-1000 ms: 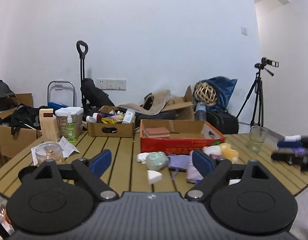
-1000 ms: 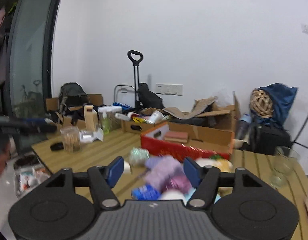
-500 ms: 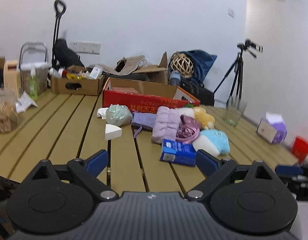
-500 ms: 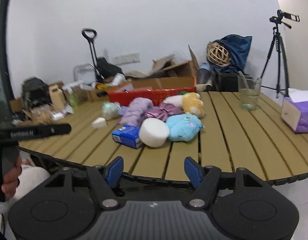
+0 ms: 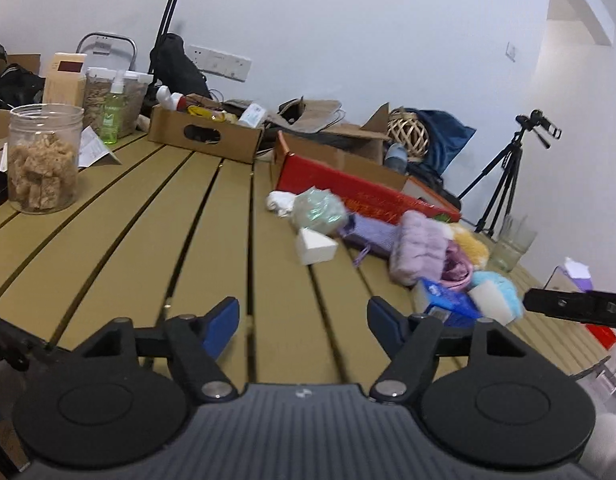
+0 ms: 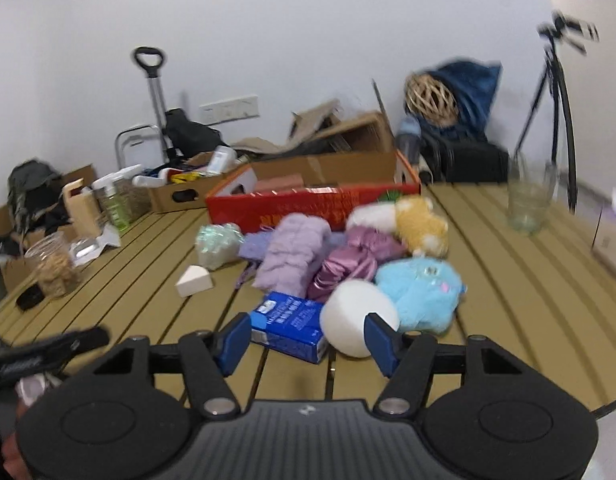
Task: Organize soft objects
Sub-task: 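Grasp the white triangular sponge with the left gripper while the right grasps the white foam cylinder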
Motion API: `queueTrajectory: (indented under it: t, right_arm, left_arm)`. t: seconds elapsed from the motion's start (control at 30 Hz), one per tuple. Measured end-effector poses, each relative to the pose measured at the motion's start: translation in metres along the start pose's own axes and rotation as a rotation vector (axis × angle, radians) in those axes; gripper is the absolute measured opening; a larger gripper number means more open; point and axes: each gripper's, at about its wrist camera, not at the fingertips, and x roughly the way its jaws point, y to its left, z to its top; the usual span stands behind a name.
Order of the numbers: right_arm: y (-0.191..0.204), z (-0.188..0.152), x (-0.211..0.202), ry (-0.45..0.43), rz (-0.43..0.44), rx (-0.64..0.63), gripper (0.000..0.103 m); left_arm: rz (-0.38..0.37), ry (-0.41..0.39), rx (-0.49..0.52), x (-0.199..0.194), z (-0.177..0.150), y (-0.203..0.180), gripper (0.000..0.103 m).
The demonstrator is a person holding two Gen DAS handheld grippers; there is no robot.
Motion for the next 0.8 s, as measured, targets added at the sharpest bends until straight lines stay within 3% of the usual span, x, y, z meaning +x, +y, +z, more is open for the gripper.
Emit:
queueTrajectory:
  t: [0.17, 0.3, 0.43, 0.47, 0.6, 0.7, 0.8]
  right_arm:
    - [-0.027, -0.006, 0.037, 0.015, -0.019, 0.11, 0.061]
    - [-0.055, -0.005, 0.058, 0.029, 0.046, 0.233, 0.061]
    - [-0.071, 0.006, 0.077, 0.035, 0.102, 0.236, 0.055]
    - [-0.074, 0.009, 0.082, 0.037, 0.125, 0.224, 0.054]
    - [-0.082, 0.009, 0.091, 0.037, 0.182, 0.211, 0.049]
    - [-0.087, 0.004, 0.078, 0.035, 0.194, 0.227, 0.048]
    - [-0.086, 0.004, 0.055, -0.021, 0.201, 0.193, 0.048]
  left_arm:
    - [0.029, 0.018, 0.049, 0.025, 0.018, -0.005, 0.072]
    - [0.01, 0.055, 0.147, 0.062, 0.039, -0.021, 0.073]
    - [0.025, 0.147, 0.174, 0.118, 0.062, -0.034, 0.071]
    - [0.024, 0.168, 0.169, 0.129, 0.064, -0.035, 0.068]
    - [0.055, 0.233, 0.17, 0.163, 0.061, -0.035, 0.033]
    - [0.029, 0.222, 0.225, 0.152, 0.056, -0.043, 0.03]
    - [0.015, 0.182, 0.254, 0.13, 0.054, -0.052, 0.03]
